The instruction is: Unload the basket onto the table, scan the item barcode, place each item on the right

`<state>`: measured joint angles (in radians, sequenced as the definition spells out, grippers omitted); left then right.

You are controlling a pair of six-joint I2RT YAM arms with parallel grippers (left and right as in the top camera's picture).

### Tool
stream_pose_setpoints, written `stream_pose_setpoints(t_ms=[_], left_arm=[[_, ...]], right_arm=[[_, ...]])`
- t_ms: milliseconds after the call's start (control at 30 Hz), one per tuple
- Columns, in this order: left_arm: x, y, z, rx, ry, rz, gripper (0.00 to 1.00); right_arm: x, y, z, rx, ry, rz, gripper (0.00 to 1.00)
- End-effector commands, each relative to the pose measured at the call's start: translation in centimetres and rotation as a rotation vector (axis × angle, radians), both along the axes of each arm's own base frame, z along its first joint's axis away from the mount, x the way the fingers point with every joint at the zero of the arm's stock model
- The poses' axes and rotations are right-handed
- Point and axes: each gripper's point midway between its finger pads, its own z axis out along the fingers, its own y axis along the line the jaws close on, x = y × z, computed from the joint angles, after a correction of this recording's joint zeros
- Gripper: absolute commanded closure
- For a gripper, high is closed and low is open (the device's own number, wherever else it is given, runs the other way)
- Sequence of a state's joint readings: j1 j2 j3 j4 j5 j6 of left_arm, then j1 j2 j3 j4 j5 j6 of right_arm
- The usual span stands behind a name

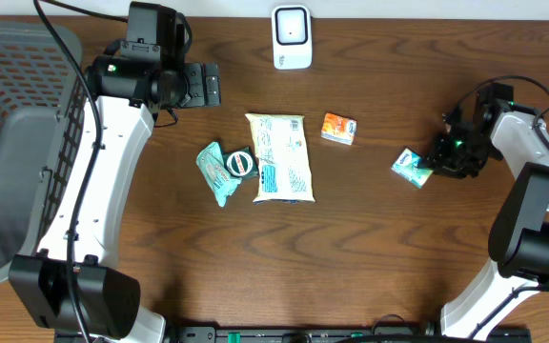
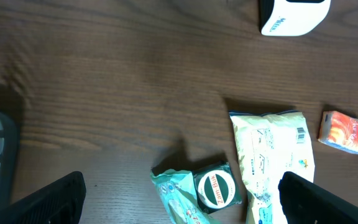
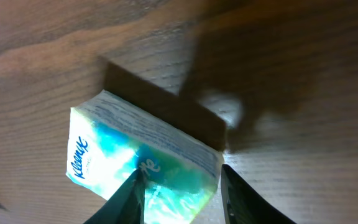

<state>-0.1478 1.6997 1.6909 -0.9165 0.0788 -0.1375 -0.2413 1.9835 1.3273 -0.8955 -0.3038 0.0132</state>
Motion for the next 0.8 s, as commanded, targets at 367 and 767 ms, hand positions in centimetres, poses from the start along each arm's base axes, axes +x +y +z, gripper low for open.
stream_pose_setpoints(t_ms=[367, 767], left_arm=[[0.0, 0.2, 0.6, 0.003, -0.013, 0.010, 0.02], [0.0, 0.2, 0.6, 0.003, -0.013, 0.010, 0.02]], right_arm=[[-1.8, 0.9, -3.9, 0.038, -0.008, 0.036, 0.99], [2.0, 7.0, 5.9, 0.520, -0.111, 0.012, 0.99]])
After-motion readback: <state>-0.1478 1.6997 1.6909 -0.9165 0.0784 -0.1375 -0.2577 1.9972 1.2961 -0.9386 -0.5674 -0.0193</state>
